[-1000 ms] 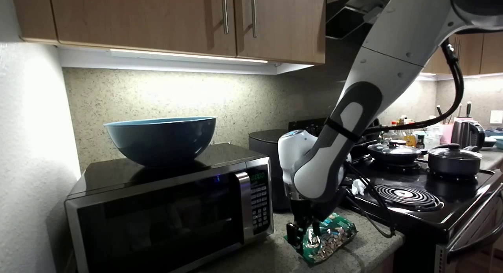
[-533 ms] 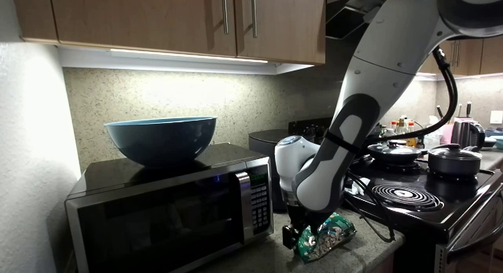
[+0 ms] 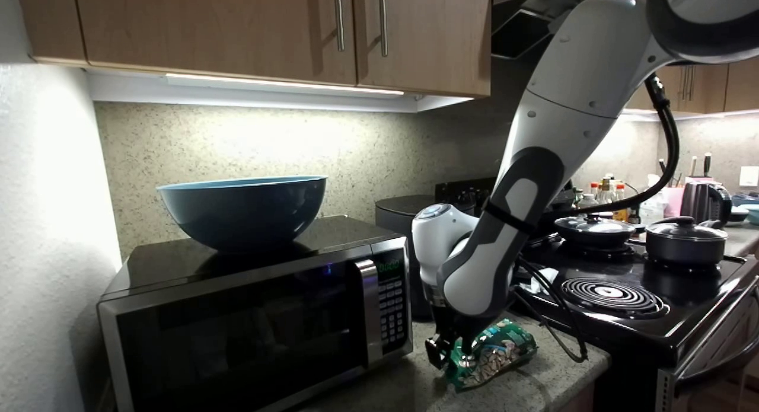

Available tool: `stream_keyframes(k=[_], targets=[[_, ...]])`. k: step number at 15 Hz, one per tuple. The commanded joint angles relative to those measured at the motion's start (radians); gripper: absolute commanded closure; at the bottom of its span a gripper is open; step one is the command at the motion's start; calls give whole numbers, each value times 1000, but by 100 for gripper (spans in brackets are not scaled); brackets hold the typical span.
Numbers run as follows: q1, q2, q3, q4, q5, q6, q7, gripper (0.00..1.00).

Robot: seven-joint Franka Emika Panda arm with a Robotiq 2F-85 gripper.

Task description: Put the green packet upright

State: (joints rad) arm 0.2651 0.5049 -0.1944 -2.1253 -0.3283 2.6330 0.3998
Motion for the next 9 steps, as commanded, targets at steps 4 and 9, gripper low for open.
stream_keyframes(k=[4, 9], targets=[[-26, -30, 51, -37, 17, -43, -65, 6], [-66, -42, 105, -47, 50, -80, -122, 0]])
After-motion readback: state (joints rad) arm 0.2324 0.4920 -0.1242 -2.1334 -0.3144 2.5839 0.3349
